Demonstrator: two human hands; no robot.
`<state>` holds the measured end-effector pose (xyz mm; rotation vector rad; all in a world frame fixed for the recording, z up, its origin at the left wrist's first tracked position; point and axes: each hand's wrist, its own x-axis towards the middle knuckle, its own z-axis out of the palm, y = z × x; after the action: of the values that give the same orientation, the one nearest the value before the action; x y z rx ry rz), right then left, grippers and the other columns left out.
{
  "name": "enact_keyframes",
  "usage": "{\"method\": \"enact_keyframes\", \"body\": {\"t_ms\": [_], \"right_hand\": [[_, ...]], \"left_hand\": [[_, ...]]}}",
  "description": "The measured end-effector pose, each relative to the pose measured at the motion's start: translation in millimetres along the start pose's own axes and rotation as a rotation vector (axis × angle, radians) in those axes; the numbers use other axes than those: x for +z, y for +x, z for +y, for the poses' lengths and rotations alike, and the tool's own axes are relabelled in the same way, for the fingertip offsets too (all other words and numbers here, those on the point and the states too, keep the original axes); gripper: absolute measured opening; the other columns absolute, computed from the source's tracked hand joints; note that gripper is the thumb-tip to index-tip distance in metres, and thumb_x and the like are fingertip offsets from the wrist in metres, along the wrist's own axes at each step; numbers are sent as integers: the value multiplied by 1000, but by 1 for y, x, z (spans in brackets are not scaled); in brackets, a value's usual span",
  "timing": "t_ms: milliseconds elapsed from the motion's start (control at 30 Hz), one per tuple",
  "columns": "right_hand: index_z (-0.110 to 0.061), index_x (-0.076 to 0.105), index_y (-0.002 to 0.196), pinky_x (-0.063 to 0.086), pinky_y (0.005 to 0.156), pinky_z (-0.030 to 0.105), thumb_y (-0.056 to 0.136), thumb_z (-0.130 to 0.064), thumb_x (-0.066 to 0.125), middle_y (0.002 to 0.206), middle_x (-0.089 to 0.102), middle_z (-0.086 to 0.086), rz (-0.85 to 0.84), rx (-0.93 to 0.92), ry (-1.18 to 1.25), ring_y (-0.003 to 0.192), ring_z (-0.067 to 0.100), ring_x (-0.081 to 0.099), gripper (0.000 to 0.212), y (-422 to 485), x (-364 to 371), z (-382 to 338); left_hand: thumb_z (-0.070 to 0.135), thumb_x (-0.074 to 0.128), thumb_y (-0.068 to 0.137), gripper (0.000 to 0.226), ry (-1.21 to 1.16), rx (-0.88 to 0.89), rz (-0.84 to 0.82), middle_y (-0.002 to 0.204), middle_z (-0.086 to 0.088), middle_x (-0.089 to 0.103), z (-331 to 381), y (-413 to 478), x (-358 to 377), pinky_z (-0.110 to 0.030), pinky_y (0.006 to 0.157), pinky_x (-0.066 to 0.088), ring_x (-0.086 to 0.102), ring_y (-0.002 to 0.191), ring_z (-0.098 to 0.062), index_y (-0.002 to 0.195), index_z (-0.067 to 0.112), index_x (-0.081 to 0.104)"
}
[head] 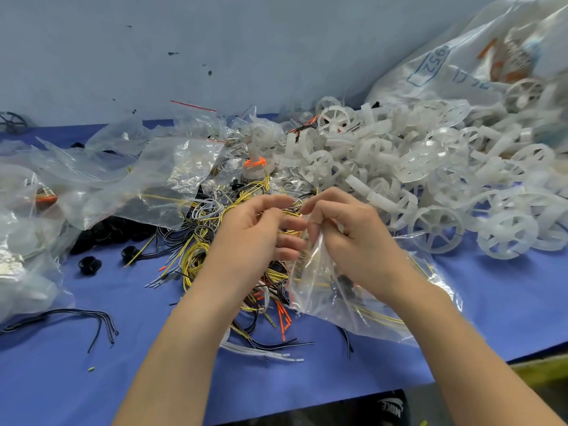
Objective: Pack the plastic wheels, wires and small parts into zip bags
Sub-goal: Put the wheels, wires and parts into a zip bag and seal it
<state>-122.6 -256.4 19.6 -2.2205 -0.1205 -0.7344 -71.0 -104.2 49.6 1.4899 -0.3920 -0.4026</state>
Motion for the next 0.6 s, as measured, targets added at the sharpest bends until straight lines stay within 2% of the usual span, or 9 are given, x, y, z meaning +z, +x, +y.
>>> {"method": "enact_keyframes", "body": {"t_ms": [100,233,300,400,433,500,567,600], "right_hand": [[-34,57,66,41,86,31,85,5,49,100,61,-5,-124,70,-57,99,15,54,44,-1,5,5],[-38,62,73,42,88,32,85,4,45,101,63,-2,-233,166,-32,96,14,55,47,1,4,10],[-40,65,76,48,87,35,84,5,43,99,67,-3,-159,222,54,94,16,61,51,5,-4,11],[-33,71,80,48,68,22,87,0,47,92,68,-12,55,308,46,73,7,61,41,9,-23,22],[-30,71,84,46,69,23,89,-4,50,94,67,-10,138,345,-54,75,8,60,34,9,-29,29],[-25,69,99,44,86,37,92,-13,52,109,65,2,265,437,-435,100,22,57,22,7,-43,44],[-19,64,115,35,93,44,93,-21,53,118,60,10,318,520,-777,112,34,48,25,1,-54,55],[-16,61,120,34,95,45,93,-24,53,119,58,13,330,545,-853,113,36,46,29,0,-59,59]], "left_hand": [[9,42,99,27,215,147,144,79,4,74,-9,6,0,-22,56,55,67,63,-9,102,24,64],[14,46,98,24,399,290,180,80,9,71,-15,14,13,-15,61,50,65,72,1,101,27,66],[16,46,97,24,464,328,174,81,11,71,-16,19,20,-10,56,45,63,68,3,101,29,65],[14,46,97,24,471,320,142,83,8,71,-17,28,32,-20,49,45,57,54,-4,99,30,64],[14,46,97,24,468,314,137,83,9,70,-17,30,36,-24,53,47,60,59,-8,98,30,64],[14,47,97,24,473,313,138,84,11,70,-18,32,41,-27,60,50,64,68,-9,98,30,65],[16,46,97,24,468,320,141,84,13,70,-19,33,43,-26,61,51,64,70,-7,100,30,66],[16,46,98,24,459,322,142,84,14,70,-19,34,43,-24,59,50,64,69,-7,100,29,66]]}}
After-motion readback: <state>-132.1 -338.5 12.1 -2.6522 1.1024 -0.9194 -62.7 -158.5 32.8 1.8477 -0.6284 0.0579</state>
